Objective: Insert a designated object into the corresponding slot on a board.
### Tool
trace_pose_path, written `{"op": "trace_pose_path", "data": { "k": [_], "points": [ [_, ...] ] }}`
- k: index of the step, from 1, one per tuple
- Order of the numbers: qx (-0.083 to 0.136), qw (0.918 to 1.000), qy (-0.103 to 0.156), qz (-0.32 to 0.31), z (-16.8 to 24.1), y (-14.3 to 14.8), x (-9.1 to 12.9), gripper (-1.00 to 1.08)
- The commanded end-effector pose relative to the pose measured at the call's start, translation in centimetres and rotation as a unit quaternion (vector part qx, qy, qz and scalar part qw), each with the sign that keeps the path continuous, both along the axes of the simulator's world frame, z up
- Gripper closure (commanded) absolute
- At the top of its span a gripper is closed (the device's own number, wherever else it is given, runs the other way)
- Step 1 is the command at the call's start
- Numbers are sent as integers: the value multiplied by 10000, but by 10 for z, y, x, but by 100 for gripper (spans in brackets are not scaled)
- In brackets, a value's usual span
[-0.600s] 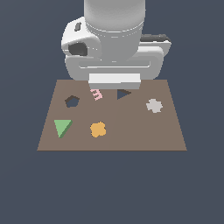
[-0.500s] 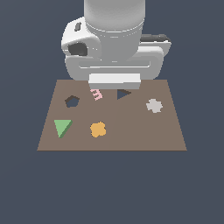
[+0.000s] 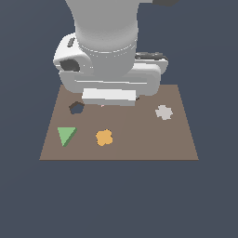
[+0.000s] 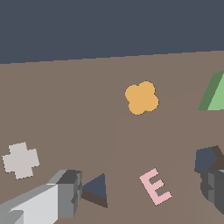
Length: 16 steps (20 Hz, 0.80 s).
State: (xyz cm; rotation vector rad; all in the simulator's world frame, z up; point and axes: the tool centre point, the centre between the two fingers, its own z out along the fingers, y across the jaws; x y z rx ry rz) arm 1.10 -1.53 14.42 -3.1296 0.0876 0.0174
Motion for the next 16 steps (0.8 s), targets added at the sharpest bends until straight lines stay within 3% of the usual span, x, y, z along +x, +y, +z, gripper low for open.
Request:
{"op": "trace_pose_path", "data": {
  "k": [1,7,16],
  "points": [
    [-10,9999,-1,-172,-9,-13,7,-92],
    [-36,9971,-15,-757,-37,-59,29,-92],
    [-61,9863,-35,-1645,-78,-132,53,-92]
  ]
}}
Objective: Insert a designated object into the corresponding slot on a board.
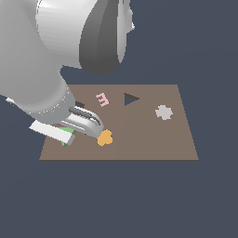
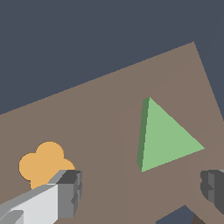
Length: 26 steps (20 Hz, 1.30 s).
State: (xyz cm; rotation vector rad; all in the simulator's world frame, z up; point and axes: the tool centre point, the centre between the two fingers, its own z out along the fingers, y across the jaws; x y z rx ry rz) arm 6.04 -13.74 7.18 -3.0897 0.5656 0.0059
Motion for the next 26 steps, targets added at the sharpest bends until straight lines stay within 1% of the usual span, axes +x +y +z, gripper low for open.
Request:
{"op": "trace_pose_path", "data": {
  "k": [1,5,9,14,22,23,26],
  "points": [
    [-4,9998,-10,-189,-8,-15,4,-92],
    [-7,9992,-15,-392,-17,-33,8,-92],
    [-8,9988,-18,-493,-21,-41,9,-92],
    [-10,9988,-13,-492,-23,-41,8,-92],
    [-7,9987,-18,-511,-42,-42,9,-92],
    [-7,9987,-18,-511,-42,-42,9,108],
    [-7,9987,-18,-511,-42,-42,9,108]
  ]
}}
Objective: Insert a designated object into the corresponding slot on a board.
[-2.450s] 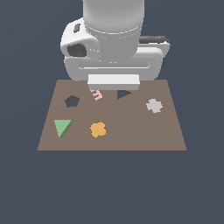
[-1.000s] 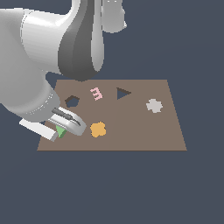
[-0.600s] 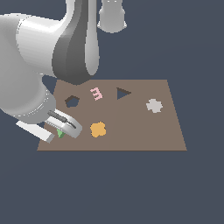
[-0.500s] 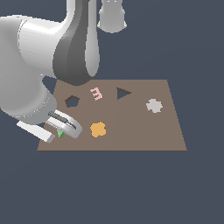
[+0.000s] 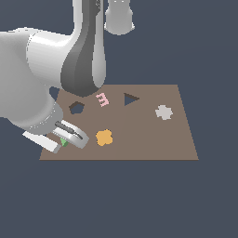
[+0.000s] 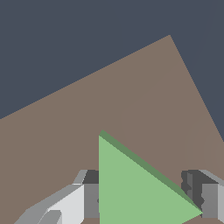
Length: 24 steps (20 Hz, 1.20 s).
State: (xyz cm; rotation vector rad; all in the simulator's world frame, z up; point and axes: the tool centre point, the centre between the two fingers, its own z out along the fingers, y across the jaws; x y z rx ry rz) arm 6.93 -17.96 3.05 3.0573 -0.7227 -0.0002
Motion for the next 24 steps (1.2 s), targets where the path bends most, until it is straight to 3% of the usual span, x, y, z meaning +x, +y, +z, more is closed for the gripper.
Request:
{"op": "trace_pose_path", "data": {
  "k": [1,15,24],
  "points": [
    [0,10000,0,-1,-1,0,0,108],
    [0,10000,2,47,3,1,0,108],
    [-1,9970,1,768,3,27,5,108]
  ]
}}
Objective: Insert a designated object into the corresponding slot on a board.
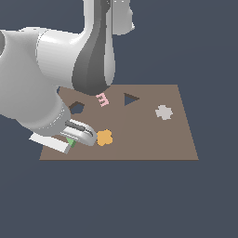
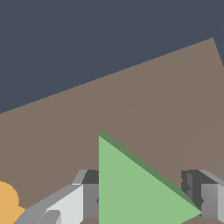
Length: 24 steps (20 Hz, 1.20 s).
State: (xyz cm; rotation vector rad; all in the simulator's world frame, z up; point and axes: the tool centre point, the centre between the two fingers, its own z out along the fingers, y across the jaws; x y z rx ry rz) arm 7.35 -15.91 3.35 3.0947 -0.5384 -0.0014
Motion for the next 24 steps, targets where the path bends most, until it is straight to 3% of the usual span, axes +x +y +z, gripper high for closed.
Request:
{"op": "trace_pose_path", "data": {
  "k": [1,7,13,18,24],
  "points": [
    [0,9995,-3,304,1,11,2,108],
    [0,9913,-4,1316,2,48,1,108],
    [-2,9672,-6,2541,3,92,-10,108],
    [-2,9315,-6,3636,4,129,-30,108],
    [-3,8686,-6,4955,5,168,-67,108]
  ]
}}
